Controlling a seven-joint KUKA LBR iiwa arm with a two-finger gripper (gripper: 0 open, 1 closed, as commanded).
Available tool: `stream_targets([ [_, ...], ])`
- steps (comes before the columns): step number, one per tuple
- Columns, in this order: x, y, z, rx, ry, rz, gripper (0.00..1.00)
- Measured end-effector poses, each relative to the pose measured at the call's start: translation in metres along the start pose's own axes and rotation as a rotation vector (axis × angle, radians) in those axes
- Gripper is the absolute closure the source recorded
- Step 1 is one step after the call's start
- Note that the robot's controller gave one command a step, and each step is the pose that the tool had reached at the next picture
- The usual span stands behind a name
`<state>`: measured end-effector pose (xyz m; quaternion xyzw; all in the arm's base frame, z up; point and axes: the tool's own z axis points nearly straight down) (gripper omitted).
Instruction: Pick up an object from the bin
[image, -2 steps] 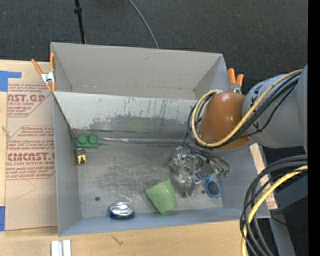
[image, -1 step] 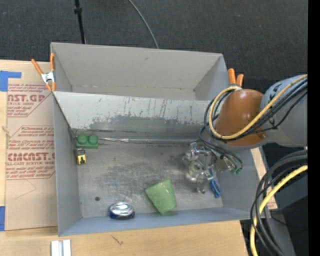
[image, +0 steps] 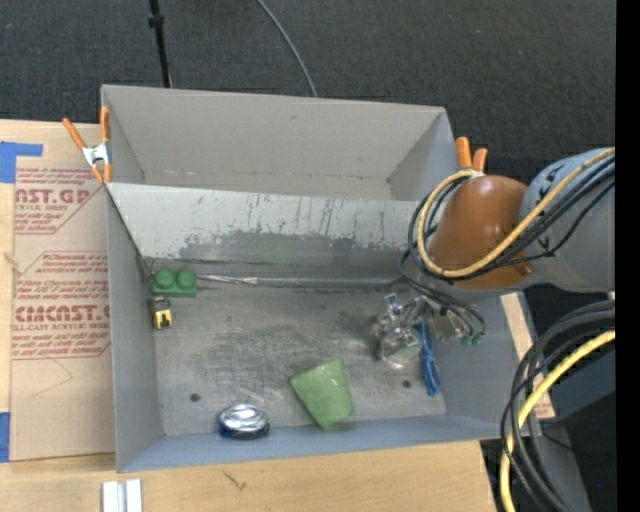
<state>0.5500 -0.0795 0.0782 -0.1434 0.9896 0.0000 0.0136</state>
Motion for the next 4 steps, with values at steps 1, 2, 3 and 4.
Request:
stream_targets([
  [1, 0.0458, -0.0565, -0.0361, 0.0, 0.024, -0.016, 1.0],
  [2, 0.0444, -0.0527, -0.0339, -0.005, 0.025, -0.02, 0.0],
  [3, 0.0443, -0.0526, -0.0338, -0.005, 0.025, -0.02, 1.0],
  [4, 0.0443, -0.0526, -0.0338, -0.005, 0.025, -0.02, 0.0],
])
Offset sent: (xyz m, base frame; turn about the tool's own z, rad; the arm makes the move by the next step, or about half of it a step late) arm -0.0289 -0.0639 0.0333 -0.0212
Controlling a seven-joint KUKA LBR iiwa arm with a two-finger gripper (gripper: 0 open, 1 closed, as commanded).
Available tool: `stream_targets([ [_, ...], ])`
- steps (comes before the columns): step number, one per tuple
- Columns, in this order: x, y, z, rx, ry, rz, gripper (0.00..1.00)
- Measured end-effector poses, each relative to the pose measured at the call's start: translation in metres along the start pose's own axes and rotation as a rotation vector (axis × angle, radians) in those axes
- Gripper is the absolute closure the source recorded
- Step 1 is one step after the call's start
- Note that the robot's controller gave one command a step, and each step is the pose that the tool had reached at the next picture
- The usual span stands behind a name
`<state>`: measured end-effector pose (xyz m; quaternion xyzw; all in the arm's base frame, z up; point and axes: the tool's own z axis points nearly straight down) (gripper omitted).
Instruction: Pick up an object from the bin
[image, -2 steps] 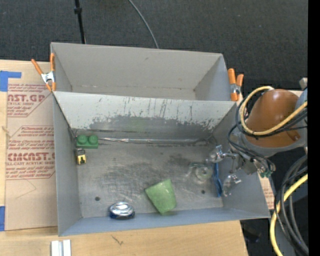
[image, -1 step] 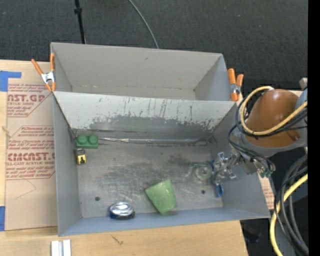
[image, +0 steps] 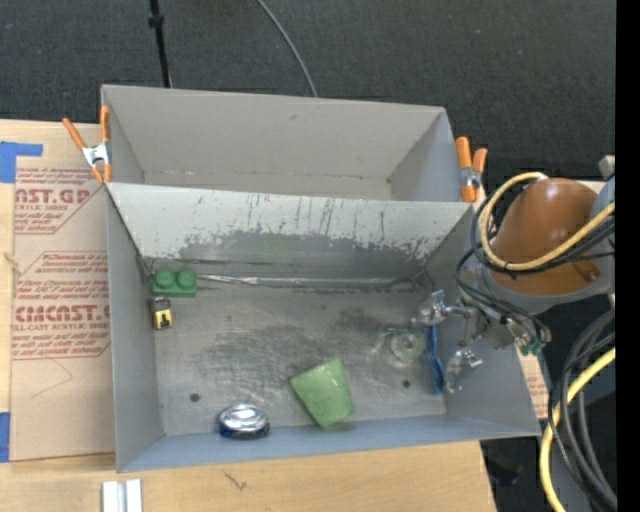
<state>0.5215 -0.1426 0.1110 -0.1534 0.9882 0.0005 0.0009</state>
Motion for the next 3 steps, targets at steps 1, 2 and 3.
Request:
stream_targets([
  [1, 0.007, 0.016, -0.038, 0.001, -0.001, -0.279, 0.0],
  [2, -0.047, 0.004, 0.035, -0.021, -0.015, -0.835, 0.0],
  [3, -0.048, -0.011, 0.028, 0.015, -0.016, -0.834, 1.0],
])
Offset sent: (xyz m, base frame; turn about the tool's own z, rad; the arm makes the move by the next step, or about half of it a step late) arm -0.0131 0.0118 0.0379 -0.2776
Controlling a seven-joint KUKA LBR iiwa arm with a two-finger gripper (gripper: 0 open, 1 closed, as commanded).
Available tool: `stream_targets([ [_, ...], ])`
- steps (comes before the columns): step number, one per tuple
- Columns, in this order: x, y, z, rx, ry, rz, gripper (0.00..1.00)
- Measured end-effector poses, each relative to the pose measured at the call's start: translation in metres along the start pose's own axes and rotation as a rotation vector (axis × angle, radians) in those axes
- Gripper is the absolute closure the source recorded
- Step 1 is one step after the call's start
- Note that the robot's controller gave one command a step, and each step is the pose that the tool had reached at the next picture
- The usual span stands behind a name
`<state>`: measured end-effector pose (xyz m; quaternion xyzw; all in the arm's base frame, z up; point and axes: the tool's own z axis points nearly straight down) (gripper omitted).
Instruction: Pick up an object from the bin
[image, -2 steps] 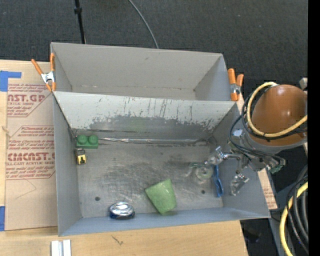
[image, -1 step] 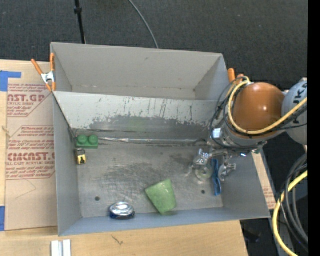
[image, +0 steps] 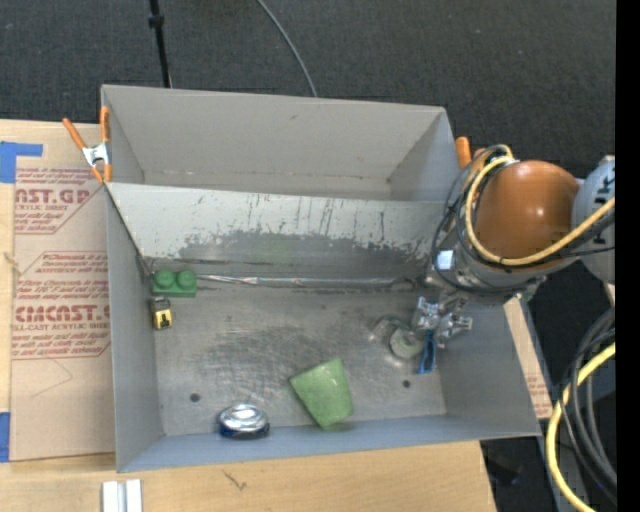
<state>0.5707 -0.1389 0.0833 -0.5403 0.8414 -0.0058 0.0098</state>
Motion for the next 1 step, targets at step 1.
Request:
stream_targets([
  [1, -0.017, -0.0018, -0.1186, -0.012, 0.005, -0.045, 1.0],
])
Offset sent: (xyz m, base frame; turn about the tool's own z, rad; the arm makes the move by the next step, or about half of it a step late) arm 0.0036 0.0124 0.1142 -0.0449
